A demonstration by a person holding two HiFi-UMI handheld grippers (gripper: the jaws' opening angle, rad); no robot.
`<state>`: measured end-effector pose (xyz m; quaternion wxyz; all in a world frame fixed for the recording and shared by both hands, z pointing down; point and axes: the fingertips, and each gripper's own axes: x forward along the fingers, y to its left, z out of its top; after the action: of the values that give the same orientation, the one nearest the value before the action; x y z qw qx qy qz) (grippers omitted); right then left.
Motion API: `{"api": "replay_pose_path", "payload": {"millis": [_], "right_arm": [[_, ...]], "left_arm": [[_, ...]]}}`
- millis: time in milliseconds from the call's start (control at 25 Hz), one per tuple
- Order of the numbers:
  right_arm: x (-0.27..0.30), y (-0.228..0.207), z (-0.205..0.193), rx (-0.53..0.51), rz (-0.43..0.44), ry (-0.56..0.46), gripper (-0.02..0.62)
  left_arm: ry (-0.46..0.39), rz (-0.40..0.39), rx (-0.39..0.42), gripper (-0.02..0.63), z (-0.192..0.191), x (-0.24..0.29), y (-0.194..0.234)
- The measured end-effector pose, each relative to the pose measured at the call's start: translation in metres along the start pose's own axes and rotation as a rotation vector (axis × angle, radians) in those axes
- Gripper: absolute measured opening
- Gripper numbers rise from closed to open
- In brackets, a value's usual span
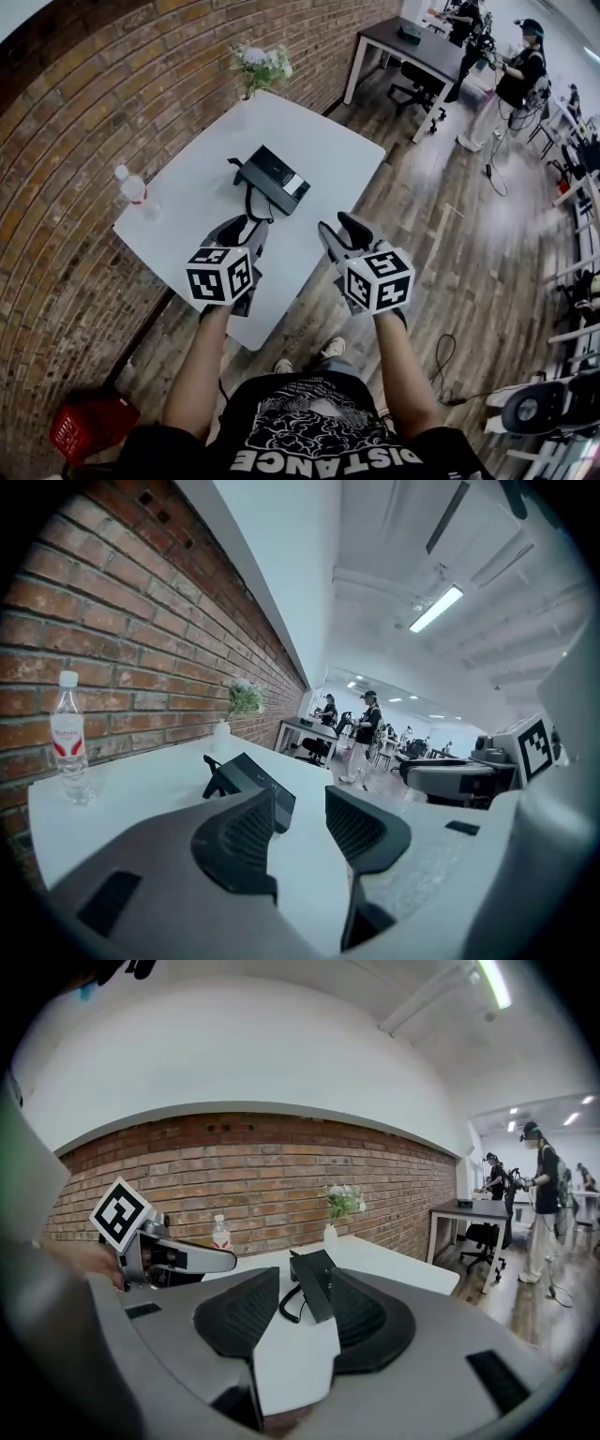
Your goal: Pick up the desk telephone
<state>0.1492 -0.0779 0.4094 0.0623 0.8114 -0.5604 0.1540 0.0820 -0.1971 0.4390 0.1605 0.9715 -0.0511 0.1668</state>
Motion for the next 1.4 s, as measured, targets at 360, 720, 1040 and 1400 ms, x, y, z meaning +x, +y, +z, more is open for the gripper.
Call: {"api": "replay_pose_path", "payload": {"millis": [360, 720, 1040, 1400], "right_arm": [[0.054, -0.036, 0.005, -0.034, 0.087, 0.016, 0.150], [0.137, -0.077, 0.015, -0.070, 0.277, 0.079, 0.158], [0.199, -0.097, 0.000, -0.130, 0.474, 0.181, 0.169], [0.255, -0.098, -0.027, -0.170, 0.695, 0.313, 0.208]], "left_arm": [[-0.011, 0.073, -0.015, 0.149, 0.008, 0.043, 0.020], [0.007, 0.223, -0.113, 0.151, 0.013, 0.098, 0.055], [0.025, 0.337, -0.249, 0.172, -0.002, 0.136, 0.085], [0.019, 0.360, -0.451, 0.198, -0.024, 0.172, 0.109]]}}
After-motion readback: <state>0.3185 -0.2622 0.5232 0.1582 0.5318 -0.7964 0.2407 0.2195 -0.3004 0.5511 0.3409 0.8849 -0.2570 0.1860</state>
